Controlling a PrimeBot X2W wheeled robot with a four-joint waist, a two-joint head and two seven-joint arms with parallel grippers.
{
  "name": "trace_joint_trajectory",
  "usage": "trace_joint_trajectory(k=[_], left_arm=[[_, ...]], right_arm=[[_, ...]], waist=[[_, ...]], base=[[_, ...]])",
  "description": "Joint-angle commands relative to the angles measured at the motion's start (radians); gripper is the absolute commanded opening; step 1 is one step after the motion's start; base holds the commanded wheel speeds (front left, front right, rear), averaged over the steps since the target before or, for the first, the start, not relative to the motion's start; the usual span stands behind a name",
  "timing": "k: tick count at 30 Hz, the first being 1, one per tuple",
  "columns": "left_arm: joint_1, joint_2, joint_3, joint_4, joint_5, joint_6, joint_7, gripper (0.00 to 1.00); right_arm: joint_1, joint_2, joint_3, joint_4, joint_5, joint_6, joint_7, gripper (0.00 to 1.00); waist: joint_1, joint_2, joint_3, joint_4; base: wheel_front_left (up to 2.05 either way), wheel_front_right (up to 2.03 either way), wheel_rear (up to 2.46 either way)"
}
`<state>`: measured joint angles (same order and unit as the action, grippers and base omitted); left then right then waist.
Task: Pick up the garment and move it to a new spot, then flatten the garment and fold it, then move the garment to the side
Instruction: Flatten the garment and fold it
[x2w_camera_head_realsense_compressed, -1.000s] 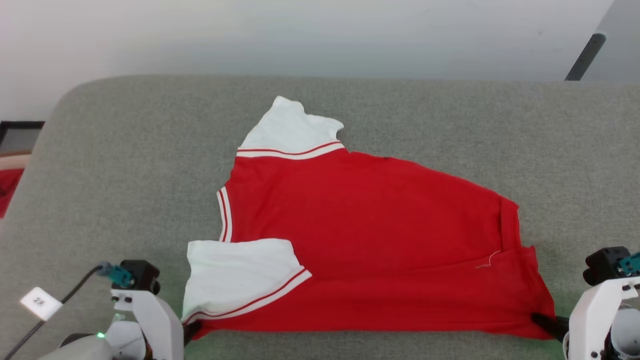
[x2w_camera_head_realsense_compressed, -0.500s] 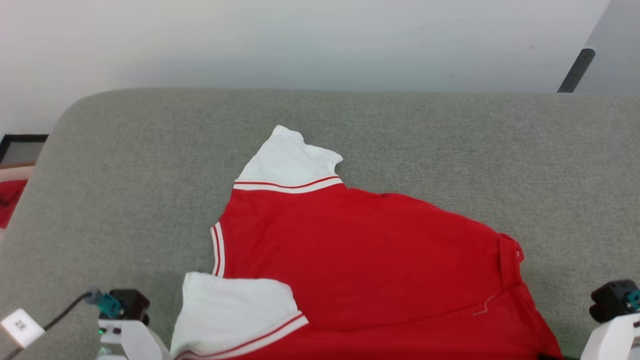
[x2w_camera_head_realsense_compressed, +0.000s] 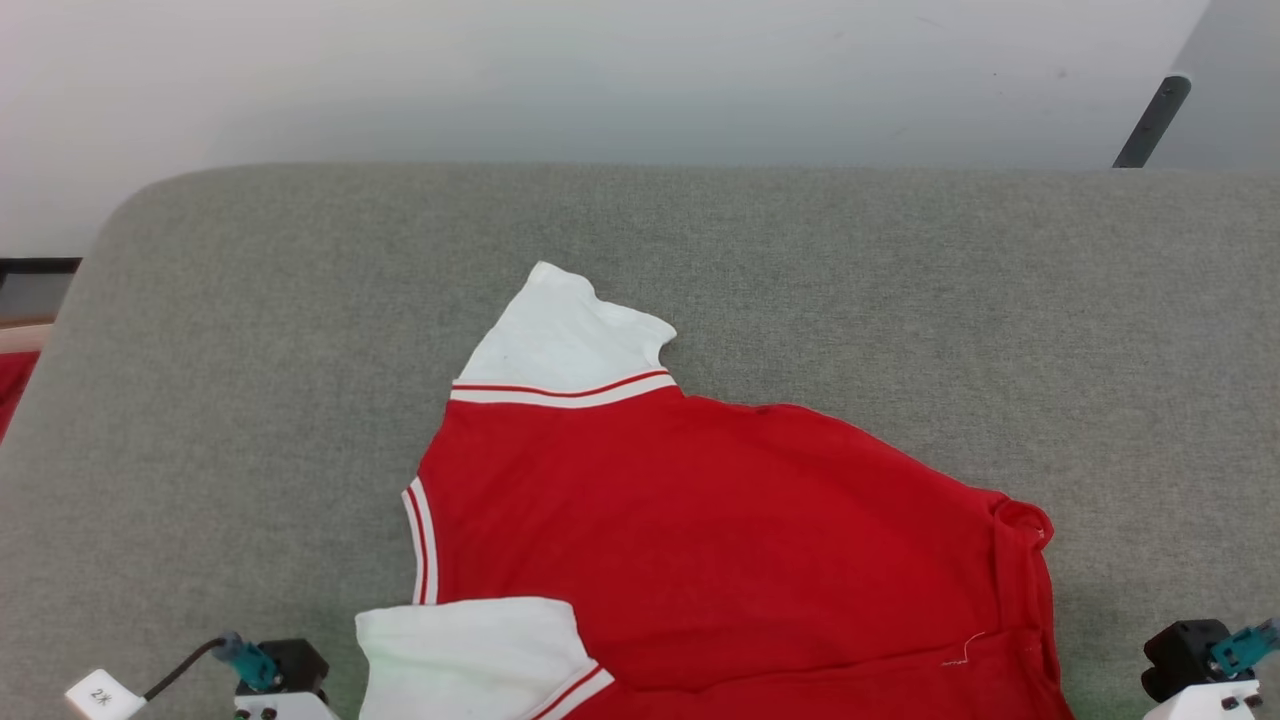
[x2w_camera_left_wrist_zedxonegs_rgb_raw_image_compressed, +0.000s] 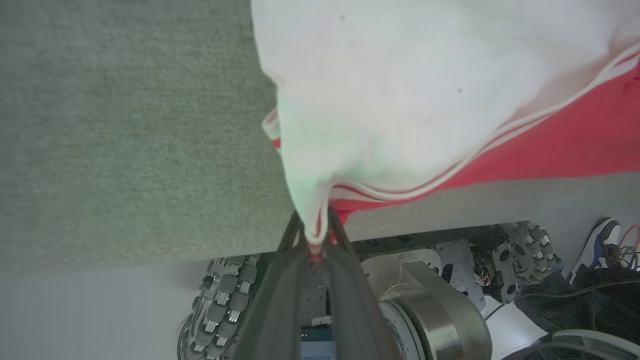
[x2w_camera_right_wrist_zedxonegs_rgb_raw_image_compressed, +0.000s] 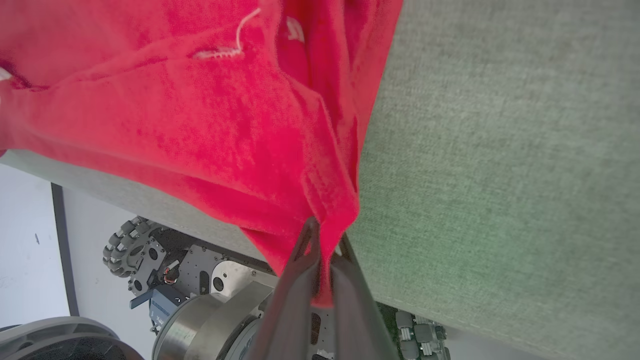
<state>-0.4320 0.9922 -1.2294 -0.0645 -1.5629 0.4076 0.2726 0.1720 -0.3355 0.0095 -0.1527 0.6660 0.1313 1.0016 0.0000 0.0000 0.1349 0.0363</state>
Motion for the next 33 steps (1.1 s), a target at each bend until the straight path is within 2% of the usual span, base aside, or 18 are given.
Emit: trace_joint_trajectory(k=[1,4,5,6,7,8,9,10,17,27,30,33], left_arm=[[0.011,-0.007,0.0,0.01,-0.009,-0.008,0.002,0.0],[0.012,-0.024,-0.003,0.051,-0.013,-0.023,0.008,0.0],[0.011,-0.029,-0.004,0.062,-0.01,-0.03,0.01,0.14],[0.006,-0.031,-0.004,0.073,-0.001,-0.032,0.004,0.27],[0.005,-0.033,-0.001,0.081,-0.001,-0.037,0.0,0.4],[0.004,-0.036,0.002,0.087,0.0,-0.039,-0.004,0.58],[0.001,-0.037,0.004,0.092,0.002,-0.039,-0.006,0.91],[-0.001,-0.036,0.005,0.094,0.002,-0.038,-0.006,1.0],[-0.032,0.003,0.021,0.056,0.022,-0.014,-0.009,1.0],[-0.15,0.129,0.072,-0.104,0.078,0.055,0.036,1.0],[-0.208,0.139,0.091,-0.128,0.122,0.041,0.041,1.0],[-0.274,0.126,0.11,-0.116,0.178,0.014,0.031,1.0]], right_arm=[[-0.007,0.004,0.006,0.008,-0.008,-0.001,-0.007,0.0],[-0.019,0.0,0.016,0.035,-0.013,-0.001,-0.028,0.01],[-0.022,-0.005,0.021,0.038,-0.016,-0.001,-0.037,0.41],[-0.023,-0.009,0.023,0.043,-0.016,-0.001,-0.046,0.91],[-0.023,-0.011,0.027,0.047,-0.014,-0.001,-0.051,1.0],[-0.026,-0.013,0.03,0.05,-0.01,-0.001,-0.057,1.0],[-0.028,-0.017,0.031,0.053,-0.009,-0.001,-0.061,1.0],[-0.03,-0.02,0.029,0.054,-0.008,-0.001,-0.067,1.0],[-0.035,-0.03,0.009,0.027,-0.002,-0.001,-0.095,1.0],[-0.051,-0.021,-0.003,-0.08,-0.023,-0.001,-0.204,1.0],[-0.072,-0.028,0.012,-0.119,-0.044,-0.001,-0.286,1.0],[-0.096,-0.043,0.037,-0.145,-0.071,-0.001,-0.402,1.0]], waist=[[0.0,0.0,0.0,0.0],[0.0,0.0,0.001,0.001],[0.0,0.0,0.001,0.001],[0.0,0.0,0.002,0.001],[0.0,0.0,0.002,0.001],[0.0,0.0,0.001,0.0],[0.0,0.0,0.001,0.0],[0.0,0.0,0.001,0.0],[0.0,0.0,-0.003,-0.006],[0.0,0.0,-0.004,-0.045],[0.0,0.0,0.0,-0.062],[0.0,0.0,0.006,-0.081]], base=[[0.0,0.0,0.0],[0.0,0.0,0.0],[0.0,0.0,0.0],[0.0,0.0,0.0],[0.0,0.0,0.0],[0.0,0.0,0.0],[0.0,0.0,0.0],[0.0,0.0,0.0],[0.0,0.0,0.0],[0.0,0.0,0.0],[0.0,0.0,0.0],[0.0,0.0,0.0]])
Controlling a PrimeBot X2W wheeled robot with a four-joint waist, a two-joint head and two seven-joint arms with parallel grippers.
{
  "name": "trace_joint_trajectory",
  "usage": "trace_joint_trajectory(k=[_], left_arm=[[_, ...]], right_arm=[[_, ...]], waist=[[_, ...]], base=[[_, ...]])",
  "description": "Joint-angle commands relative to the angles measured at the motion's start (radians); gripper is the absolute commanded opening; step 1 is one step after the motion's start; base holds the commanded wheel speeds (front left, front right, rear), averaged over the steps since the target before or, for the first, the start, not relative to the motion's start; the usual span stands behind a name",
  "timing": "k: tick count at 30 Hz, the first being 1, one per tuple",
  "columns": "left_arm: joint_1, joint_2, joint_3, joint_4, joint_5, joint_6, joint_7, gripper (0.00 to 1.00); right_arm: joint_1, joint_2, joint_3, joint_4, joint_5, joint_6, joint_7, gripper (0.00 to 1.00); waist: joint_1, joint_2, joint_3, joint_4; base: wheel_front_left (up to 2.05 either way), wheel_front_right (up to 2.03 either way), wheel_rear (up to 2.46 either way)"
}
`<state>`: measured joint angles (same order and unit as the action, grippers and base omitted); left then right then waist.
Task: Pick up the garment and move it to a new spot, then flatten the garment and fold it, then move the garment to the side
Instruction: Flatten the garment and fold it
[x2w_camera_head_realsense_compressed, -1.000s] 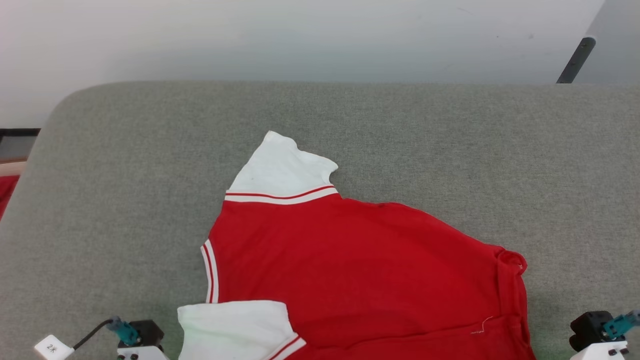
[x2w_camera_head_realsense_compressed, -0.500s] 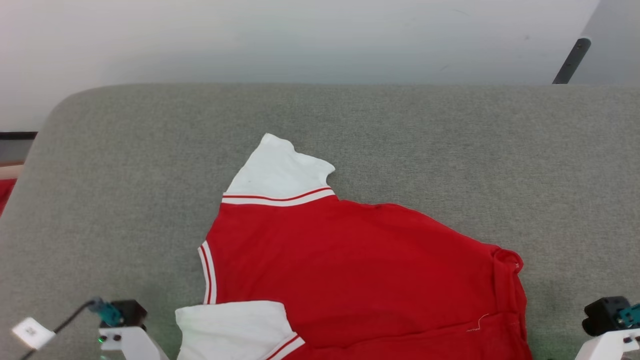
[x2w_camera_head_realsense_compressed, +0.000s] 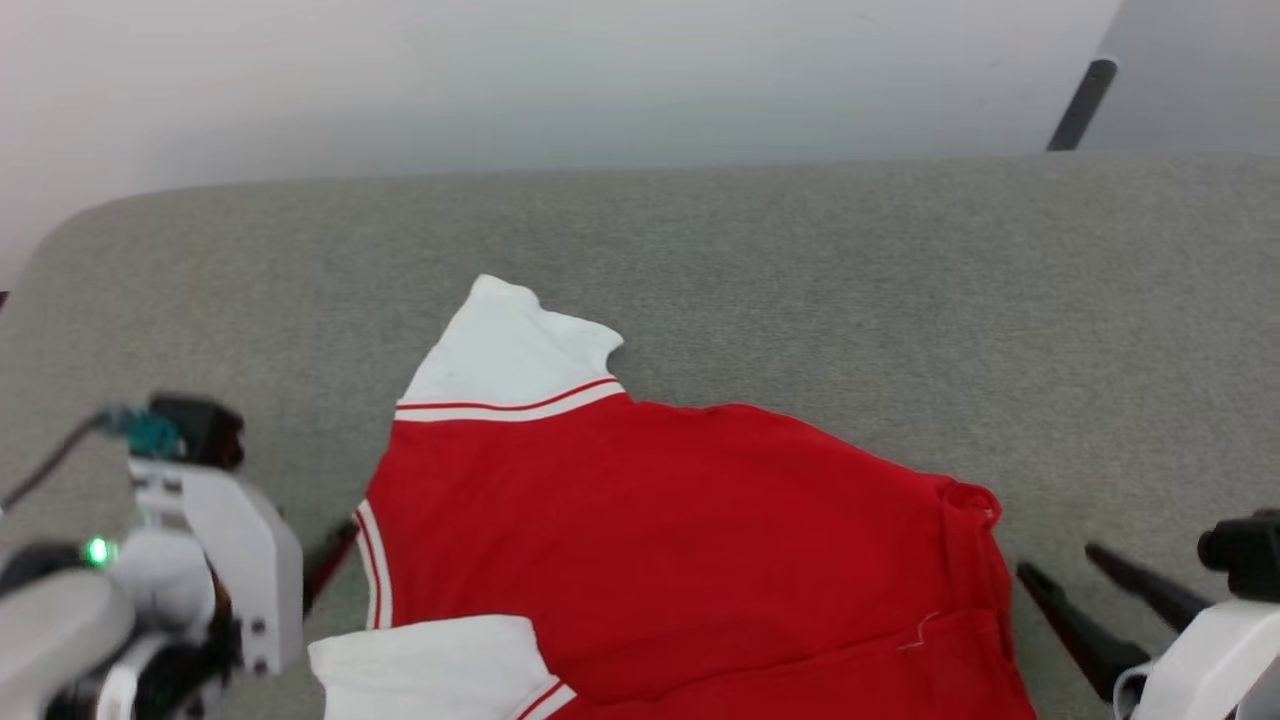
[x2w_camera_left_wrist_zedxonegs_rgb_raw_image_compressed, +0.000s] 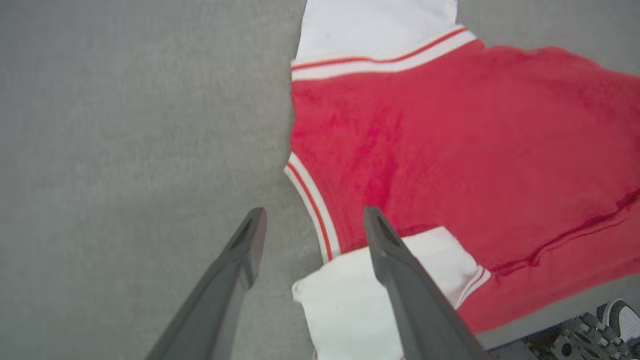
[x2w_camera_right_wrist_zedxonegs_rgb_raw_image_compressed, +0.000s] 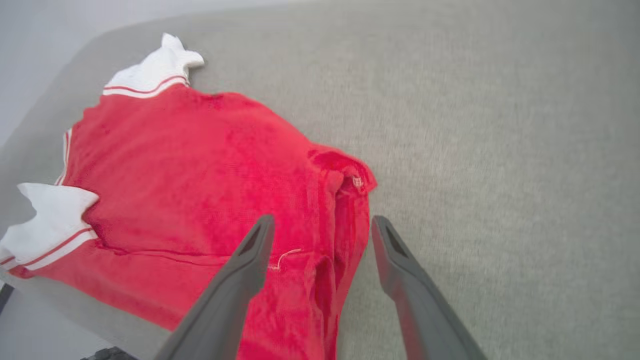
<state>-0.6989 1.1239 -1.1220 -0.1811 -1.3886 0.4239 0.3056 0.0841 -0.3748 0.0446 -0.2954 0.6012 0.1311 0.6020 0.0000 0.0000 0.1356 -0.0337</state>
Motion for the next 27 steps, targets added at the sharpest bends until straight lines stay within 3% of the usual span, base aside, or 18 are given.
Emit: trace_joint_trajectory(k=[1,12,19,27], left_arm=[[-0.026,-0.015,0.008,0.012,0.015,-0.014,-0.005,1.0],[-0.244,-0.144,0.056,0.285,0.116,-0.2,-0.016,1.0],[-0.365,-0.222,0.045,0.48,0.14,-0.315,0.055,1.0],[-0.453,-0.288,0.032,0.699,0.149,-0.397,0.121,1.0]], right_arm=[[-0.021,-0.012,0.012,-0.007,-0.016,-0.001,-0.047,1.0],[-0.117,-0.024,0.059,0.029,-0.139,-0.001,-0.455,1.0],[-0.163,-0.008,0.069,0.047,-0.188,-0.001,-0.573,1.0],[-0.203,0.016,0.081,0.039,-0.205,-0.001,-0.638,1.0]], waist=[[0.0,0.0,0.008,-0.019],[0.0,0.0,0.074,-0.105],[0.0,0.0,0.149,-0.162],[0.0,0.0,0.226,-0.219]], base=[[0.0,0.0,0.0],[0.0,0.0,0.0],[0.0,0.0,0.0],[0.0,0.0,0.0]])
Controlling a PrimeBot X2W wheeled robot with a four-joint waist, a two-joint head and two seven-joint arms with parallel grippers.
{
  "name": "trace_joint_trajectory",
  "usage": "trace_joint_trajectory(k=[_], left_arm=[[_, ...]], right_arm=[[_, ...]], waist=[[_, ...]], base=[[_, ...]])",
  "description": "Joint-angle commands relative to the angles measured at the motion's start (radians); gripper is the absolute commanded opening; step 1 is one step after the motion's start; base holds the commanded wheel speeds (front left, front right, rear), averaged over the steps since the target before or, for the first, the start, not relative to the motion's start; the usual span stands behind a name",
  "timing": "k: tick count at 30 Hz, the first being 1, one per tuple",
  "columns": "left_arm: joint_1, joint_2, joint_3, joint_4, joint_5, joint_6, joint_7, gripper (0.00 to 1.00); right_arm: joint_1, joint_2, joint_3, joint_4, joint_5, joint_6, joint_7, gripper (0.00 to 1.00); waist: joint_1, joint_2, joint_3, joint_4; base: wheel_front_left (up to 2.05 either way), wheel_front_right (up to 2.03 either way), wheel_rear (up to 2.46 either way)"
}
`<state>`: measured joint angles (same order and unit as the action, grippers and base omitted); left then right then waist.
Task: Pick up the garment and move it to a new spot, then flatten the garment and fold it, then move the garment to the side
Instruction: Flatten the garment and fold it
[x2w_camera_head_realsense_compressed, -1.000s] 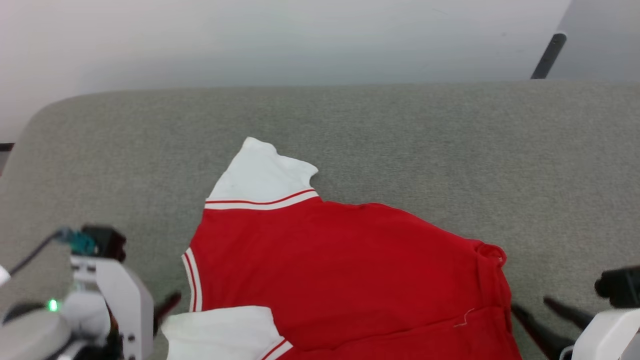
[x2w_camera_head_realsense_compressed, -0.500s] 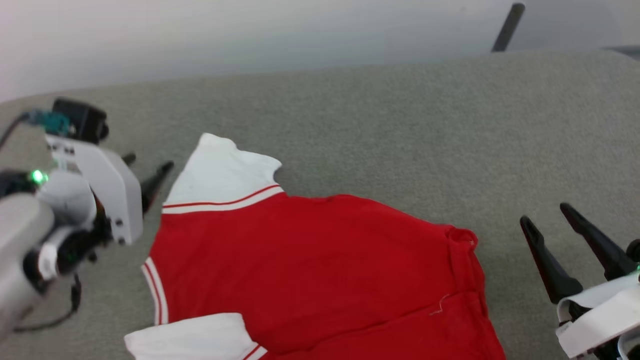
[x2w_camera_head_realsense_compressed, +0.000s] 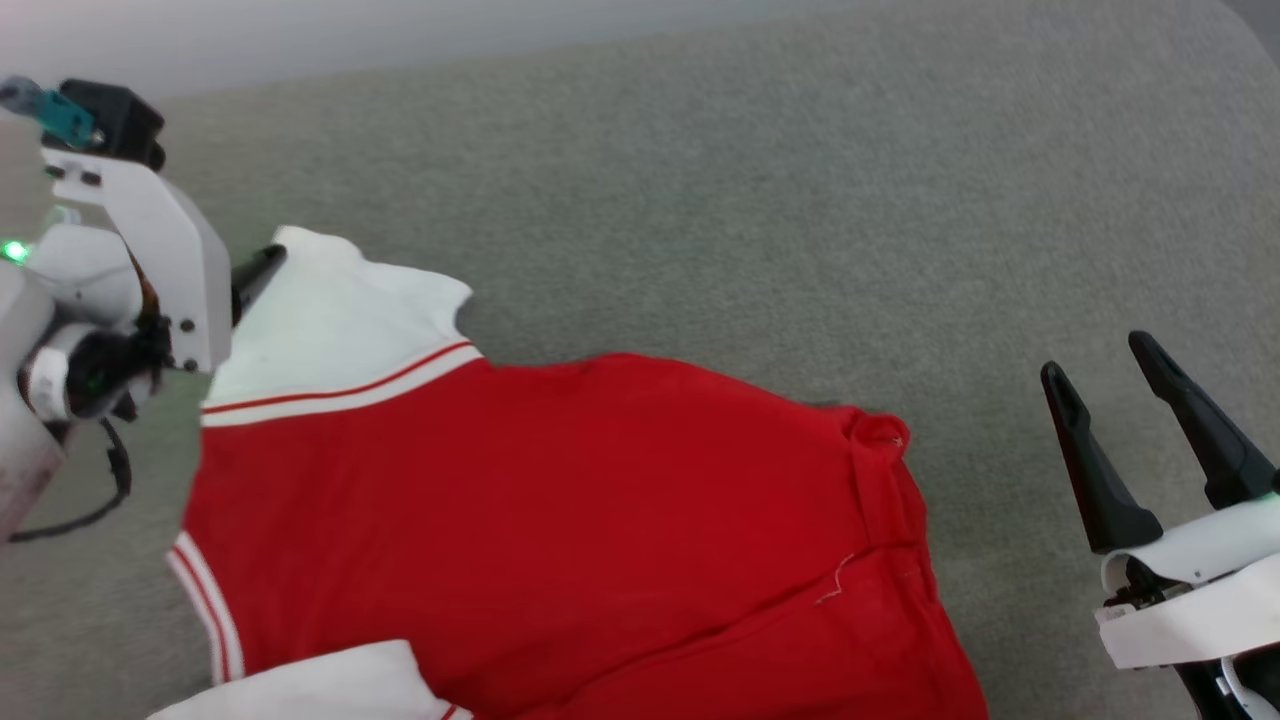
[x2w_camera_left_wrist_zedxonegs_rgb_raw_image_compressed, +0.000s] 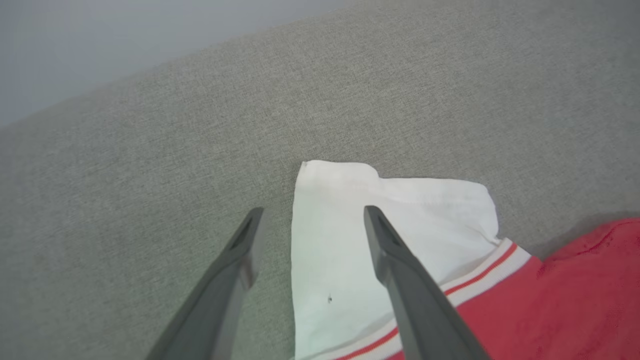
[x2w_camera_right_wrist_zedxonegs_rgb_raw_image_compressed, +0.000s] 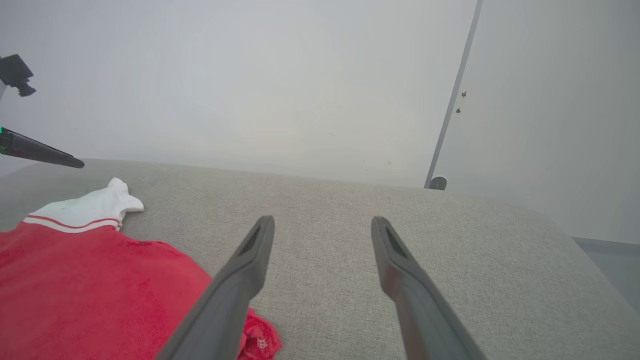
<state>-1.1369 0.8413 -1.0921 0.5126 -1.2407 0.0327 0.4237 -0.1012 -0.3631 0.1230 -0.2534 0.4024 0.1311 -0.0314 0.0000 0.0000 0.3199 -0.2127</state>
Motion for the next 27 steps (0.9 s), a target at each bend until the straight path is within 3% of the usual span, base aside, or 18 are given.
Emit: trace_joint_trajectory(k=[1,15,16,17,18,27], left_arm=[[-0.022,-0.012,0.001,0.03,-0.001,-0.015,0.008,1.0],[-0.061,-0.125,-0.035,0.301,-0.018,-0.09,0.118,1.0],[-0.057,-0.135,-0.035,0.318,-0.029,-0.095,0.131,0.89],[-0.054,-0.146,-0.034,0.332,-0.038,-0.1,0.14,0.37],[-0.052,-0.156,-0.033,0.347,-0.047,-0.101,0.154,0.0],[-0.092,-0.205,-0.025,0.408,-0.061,-0.128,0.174,0.0]], right_arm=[[-0.018,0.007,0.001,-0.003,-0.007,-0.001,-0.008,1.0],[-0.028,0.022,-0.009,-0.002,0.015,-0.001,0.009,1.0],[-0.029,0.023,-0.006,-0.001,0.02,-0.001,0.015,1.0],[-0.03,0.022,-0.002,0.0,0.026,-0.001,0.027,1.0],[-0.031,0.017,0.006,-0.004,0.034,-0.001,0.039,1.0],[-0.079,-0.016,0.064,-0.039,0.152,-0.001,0.279,1.0]], waist=[[0.0,0.0,0.048,-0.044],[0.0,0.0,0.101,-0.063],[0.0,0.0,0.102,-0.063],[0.0,0.0,0.103,-0.062],[0.0,0.0,0.103,-0.061],[0.0,0.0,0.1,-0.045]], base=[[0.0,0.0,0.0],[0.0,0.0,0.0],[0.0,0.0,0.0],[0.0,0.0,0.0],[0.0,0.0,0.0],[0.0,0.0,0.0]])
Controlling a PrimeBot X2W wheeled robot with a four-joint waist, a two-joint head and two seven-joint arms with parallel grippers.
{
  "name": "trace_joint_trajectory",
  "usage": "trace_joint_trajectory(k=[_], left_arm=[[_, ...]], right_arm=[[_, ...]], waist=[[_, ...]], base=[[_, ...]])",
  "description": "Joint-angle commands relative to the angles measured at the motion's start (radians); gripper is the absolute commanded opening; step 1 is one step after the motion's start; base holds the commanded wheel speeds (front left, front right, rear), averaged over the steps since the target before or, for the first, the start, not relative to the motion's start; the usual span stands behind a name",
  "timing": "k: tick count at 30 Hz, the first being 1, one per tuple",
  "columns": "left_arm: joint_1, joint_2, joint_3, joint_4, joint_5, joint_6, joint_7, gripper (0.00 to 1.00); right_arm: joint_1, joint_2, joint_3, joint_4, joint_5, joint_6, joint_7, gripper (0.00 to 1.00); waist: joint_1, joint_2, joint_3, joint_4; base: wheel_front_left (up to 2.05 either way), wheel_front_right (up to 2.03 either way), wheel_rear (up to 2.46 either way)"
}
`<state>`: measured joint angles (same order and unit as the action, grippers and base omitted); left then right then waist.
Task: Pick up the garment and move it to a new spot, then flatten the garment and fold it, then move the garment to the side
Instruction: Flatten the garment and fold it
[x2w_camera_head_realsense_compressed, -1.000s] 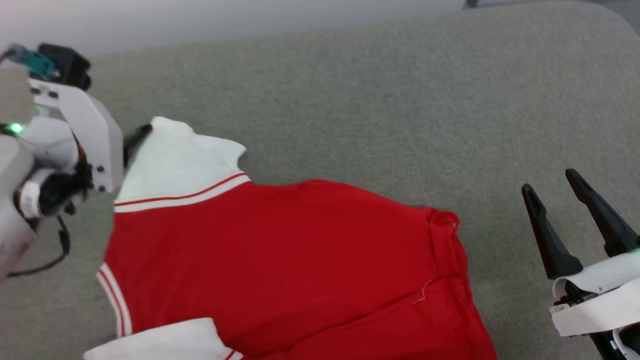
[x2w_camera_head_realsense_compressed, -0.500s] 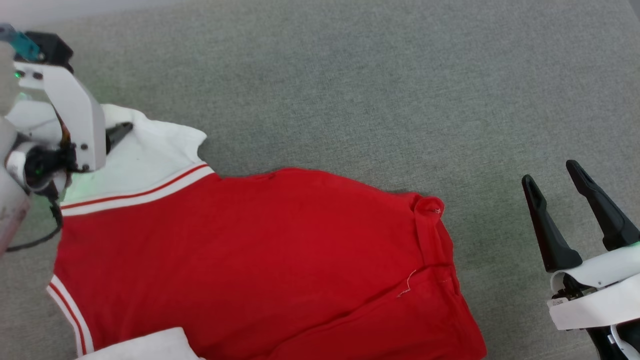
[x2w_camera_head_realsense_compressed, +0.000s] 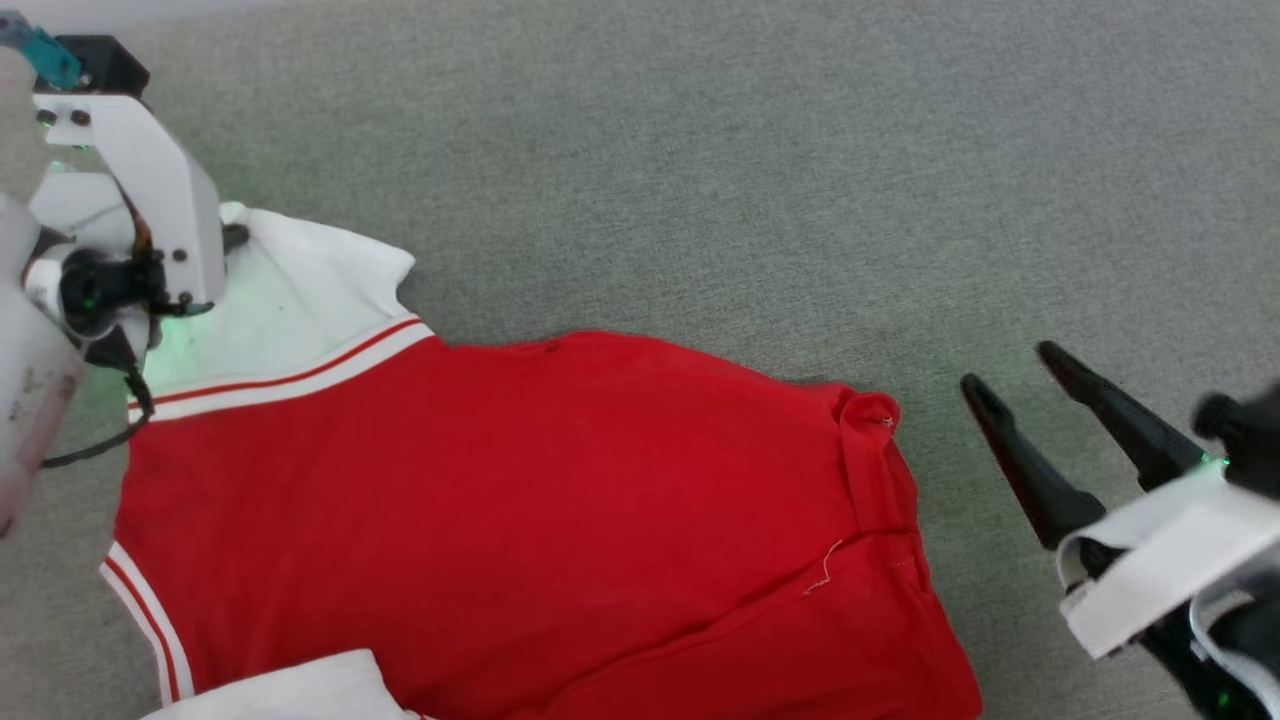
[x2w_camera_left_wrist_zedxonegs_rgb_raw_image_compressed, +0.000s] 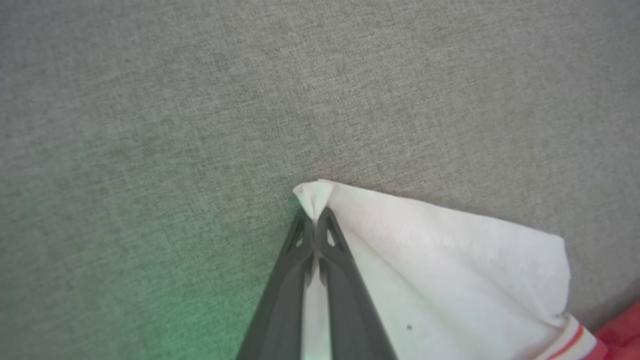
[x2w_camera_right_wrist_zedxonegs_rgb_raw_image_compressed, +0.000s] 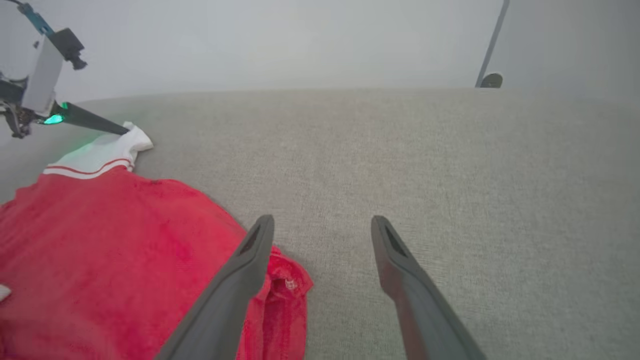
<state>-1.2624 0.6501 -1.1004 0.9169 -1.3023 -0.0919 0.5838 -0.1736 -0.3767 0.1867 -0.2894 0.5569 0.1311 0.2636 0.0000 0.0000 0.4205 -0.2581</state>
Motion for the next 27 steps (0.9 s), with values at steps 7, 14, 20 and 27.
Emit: trace_joint_trajectory(k=[7,14,20,27], left_arm=[[0.011,-0.051,-0.017,0.029,0.004,-0.016,0.0,0.0],[-0.021,-0.091,-0.021,0.042,0.012,-0.026,-0.014,0.0],[-0.037,-0.119,-0.025,0.056,0.018,-0.033,-0.024,0.0],[-0.04,-0.137,-0.023,0.071,0.007,-0.038,-0.038,0.0]], right_arm=[[-0.134,0.006,0.019,0.074,0.043,0.0,0.316,1.0],[-0.263,0.029,0.071,0.166,0.048,0.0,0.568,1.0],[-0.336,0.051,0.138,0.263,0.048,0.0,0.673,1.0],[-0.395,0.049,0.186,0.371,0.058,-0.001,0.699,0.0]], waist=[[0.0,0.0,0.002,0.017],[0.0,0.0,0.015,0.049],[0.0,0.0,0.025,0.074],[0.0,0.0,0.023,0.095]], base=[[0.0,0.0,0.0],[0.0,0.0,0.0],[0.0,0.0,0.0],[0.0,0.0,0.0]])
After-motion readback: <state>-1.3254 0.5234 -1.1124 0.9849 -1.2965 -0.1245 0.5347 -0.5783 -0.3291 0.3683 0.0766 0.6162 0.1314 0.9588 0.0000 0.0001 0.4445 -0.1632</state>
